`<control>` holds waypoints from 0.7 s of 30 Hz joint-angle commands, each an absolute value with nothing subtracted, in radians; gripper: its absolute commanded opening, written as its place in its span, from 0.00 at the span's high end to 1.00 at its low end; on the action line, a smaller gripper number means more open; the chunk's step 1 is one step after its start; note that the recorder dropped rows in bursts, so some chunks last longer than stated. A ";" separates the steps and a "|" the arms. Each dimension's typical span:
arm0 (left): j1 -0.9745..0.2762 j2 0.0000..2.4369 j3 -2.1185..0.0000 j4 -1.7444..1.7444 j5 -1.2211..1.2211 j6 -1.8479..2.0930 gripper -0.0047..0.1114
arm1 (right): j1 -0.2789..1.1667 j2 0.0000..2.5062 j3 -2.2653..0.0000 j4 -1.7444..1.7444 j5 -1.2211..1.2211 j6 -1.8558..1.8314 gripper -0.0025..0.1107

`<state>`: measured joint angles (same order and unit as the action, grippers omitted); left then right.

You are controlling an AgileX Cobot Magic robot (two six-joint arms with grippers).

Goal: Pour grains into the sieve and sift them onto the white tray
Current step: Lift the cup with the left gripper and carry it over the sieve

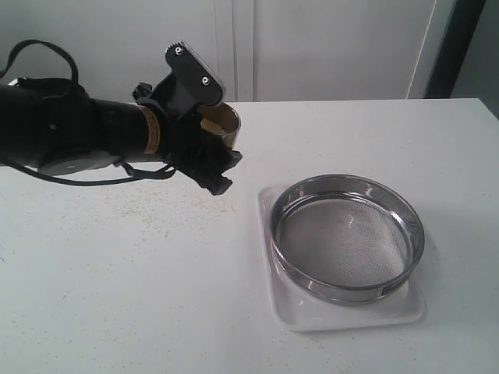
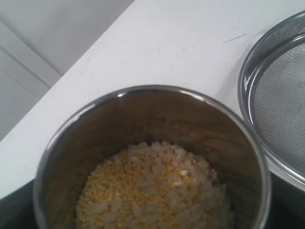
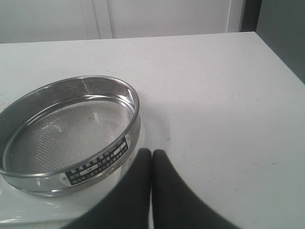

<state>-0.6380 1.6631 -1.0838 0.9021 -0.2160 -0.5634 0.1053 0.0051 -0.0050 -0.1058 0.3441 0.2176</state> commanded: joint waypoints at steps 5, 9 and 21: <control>-0.689 1.739 -1.208 0.906 -0.129 -0.573 0.96 | 0.110 0.000 0.000 -0.106 0.336 0.221 0.98; -0.710 1.786 -1.269 0.906 -0.103 -0.573 0.96 | 0.110 0.000 0.000 -0.106 0.336 0.221 0.98; -0.772 1.888 -1.399 0.988 0.034 -0.562 0.96 | 0.110 0.000 0.000 -0.106 0.334 0.221 0.98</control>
